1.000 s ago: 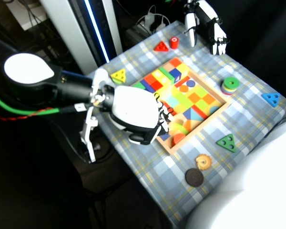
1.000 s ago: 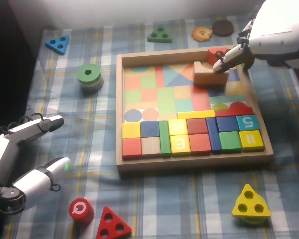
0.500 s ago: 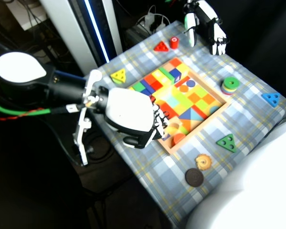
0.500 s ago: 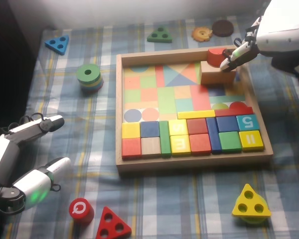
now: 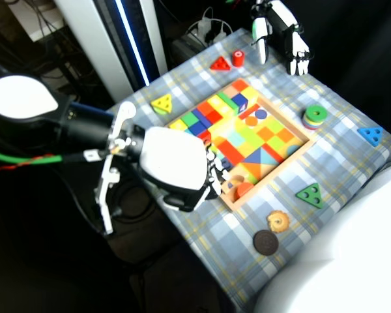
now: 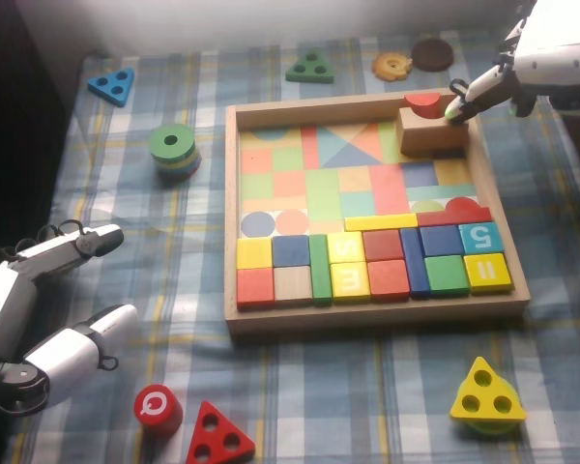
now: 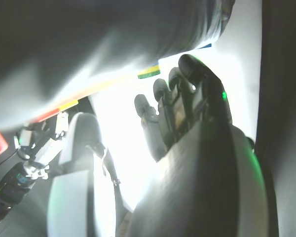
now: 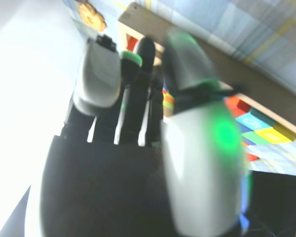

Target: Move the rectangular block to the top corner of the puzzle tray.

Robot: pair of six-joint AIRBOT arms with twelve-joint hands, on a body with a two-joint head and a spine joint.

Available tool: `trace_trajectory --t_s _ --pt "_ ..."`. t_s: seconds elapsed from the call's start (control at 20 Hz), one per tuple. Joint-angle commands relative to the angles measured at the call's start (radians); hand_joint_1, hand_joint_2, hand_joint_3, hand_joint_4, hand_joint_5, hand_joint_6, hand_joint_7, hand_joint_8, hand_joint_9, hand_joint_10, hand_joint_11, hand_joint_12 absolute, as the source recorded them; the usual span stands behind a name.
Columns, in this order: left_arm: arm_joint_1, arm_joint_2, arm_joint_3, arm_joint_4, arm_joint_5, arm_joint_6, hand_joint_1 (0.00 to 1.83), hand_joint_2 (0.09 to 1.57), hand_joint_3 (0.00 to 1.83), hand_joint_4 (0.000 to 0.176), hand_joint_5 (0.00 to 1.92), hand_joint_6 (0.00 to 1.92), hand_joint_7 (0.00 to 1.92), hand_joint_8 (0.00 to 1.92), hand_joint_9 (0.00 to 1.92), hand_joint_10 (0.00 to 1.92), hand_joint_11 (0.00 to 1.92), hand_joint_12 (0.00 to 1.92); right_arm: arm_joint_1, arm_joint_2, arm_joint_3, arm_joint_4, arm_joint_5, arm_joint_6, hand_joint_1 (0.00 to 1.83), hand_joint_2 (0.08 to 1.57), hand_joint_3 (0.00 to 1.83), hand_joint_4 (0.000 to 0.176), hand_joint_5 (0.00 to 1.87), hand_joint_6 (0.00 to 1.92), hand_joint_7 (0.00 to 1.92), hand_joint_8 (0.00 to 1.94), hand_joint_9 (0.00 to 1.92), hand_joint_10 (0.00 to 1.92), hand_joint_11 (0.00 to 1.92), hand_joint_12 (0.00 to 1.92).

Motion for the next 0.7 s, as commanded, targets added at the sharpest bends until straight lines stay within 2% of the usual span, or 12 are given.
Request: trace_trajectory --t_s 0.0,0.05,0.1,0.15,0.2,0.25,0.3,0.35,0.4,0.45,0.6,0.65 --pt "-0.006 0.002 0.001 0.045 -0.104 -0.011 0.99 1.20 0.00 0.033 0.59 0.00 0.43 0.00 0.30 0.01 0.00 0.83 0.010 -0.006 0.005 0.019 -0.014 -0.006 1.58 1.16 0.05 0.061 0.51 0.00 1.06 1.94 1.42 1.92 1.46 1.92" --pt "-0.006 0.002 0.001 0.045 -0.104 -0.012 0.99 1.19 0.00 0.050 0.59 0.00 0.43 0.00 0.32 0.01 0.00 0.89 0.010 -0.009 0.008 0.020 -0.014 -0.006 1.40 0.95 0.65 0.054 0.52 0.01 0.80 1.76 1.40 1.92 1.44 1.92" --pt "-0.006 0.002 0.001 0.045 -0.106 -0.012 1.00 1.19 0.00 0.047 0.59 0.00 0.43 0.00 0.31 0.01 0.00 0.93 0.011 -0.014 0.012 0.021 -0.014 -0.006 1.54 1.00 0.44 0.060 0.51 0.00 0.96 1.88 1.42 1.92 1.46 1.92" --pt "-0.006 0.002 0.001 0.045 -0.106 -0.012 1.02 1.19 0.00 0.042 0.59 0.00 0.43 0.00 0.31 0.01 0.00 0.90 0.011 -0.019 0.015 0.023 -0.014 -0.006 1.40 0.86 0.83 0.050 0.53 0.00 0.81 1.77 1.41 1.92 1.46 1.92" --pt "-0.006 0.002 0.001 0.045 -0.107 -0.012 1.02 1.19 0.00 0.042 0.59 0.00 0.43 0.00 0.31 0.01 0.00 0.90 0.011 -0.024 0.019 0.026 -0.014 -0.006 1.40 0.86 0.83 0.050 0.53 0.00 0.81 1.77 1.41 1.92 1.46 1.92" --pt "-0.006 0.002 0.001 0.045 -0.107 -0.012 1.01 1.19 0.00 0.043 0.59 0.00 0.43 0.00 0.30 0.01 0.00 0.84 0.011 -0.032 0.026 0.027 -0.014 -0.006 1.56 0.95 0.54 0.047 0.52 0.00 1.00 1.91 1.45 1.92 1.50 1.92" --pt "-0.006 0.002 0.001 0.045 -0.107 -0.013 0.99 1.20 0.00 0.043 0.59 0.00 0.43 0.00 0.31 0.01 0.00 0.87 0.011 -0.038 0.033 0.027 -0.014 -0.006 1.60 1.04 0.33 0.042 0.52 0.00 1.04 1.93 1.46 1.92 1.51 1.92" --pt "-0.006 0.002 0.001 0.045 -0.107 -0.013 1.00 1.20 0.00 0.045 0.59 0.00 0.43 0.00 0.30 0.00 0.00 0.88 0.011 -0.045 0.040 0.028 -0.014 -0.006 1.59 1.11 0.19 0.058 0.52 0.00 1.08 1.94 1.44 1.92 1.49 1.92" --pt "-0.006 0.002 0.001 0.046 -0.107 -0.013 0.99 1.20 0.00 0.042 0.59 0.00 0.42 0.00 0.31 0.00 0.00 0.86 0.011 -0.051 0.046 0.028 -0.014 -0.006 1.58 1.14 0.10 0.073 0.52 0.00 1.10 1.94 1.43 1.92 1.48 1.92" --pt "-0.006 0.002 0.001 0.046 -0.107 -0.014 1.00 1.20 0.00 0.045 0.58 0.00 0.41 0.00 0.29 0.00 0.00 0.78 0.011 -0.054 0.051 0.028 -0.014 -0.006 1.58 1.16 0.07 0.078 0.51 0.00 1.08 1.94 1.41 1.92 1.47 1.92" --pt "-0.006 0.002 0.001 0.046 -0.107 -0.014 0.98 1.20 0.00 0.051 0.58 0.00 0.41 0.00 0.29 0.00 0.00 0.77 0.011 -0.057 0.062 0.028 -0.016 -0.006 1.57 1.18 0.03 0.075 0.52 0.00 1.15 1.94 1.41 1.92 1.48 1.92" --pt "-0.006 0.002 0.001 0.046 -0.107 -0.014 1.00 1.20 0.00 0.041 0.59 0.00 0.42 0.00 0.30 0.01 0.00 0.82 0.011 -0.057 0.063 0.028 -0.018 -0.006 1.56 1.18 0.02 0.071 0.52 0.00 1.17 1.94 1.41 1.92 1.48 1.92"
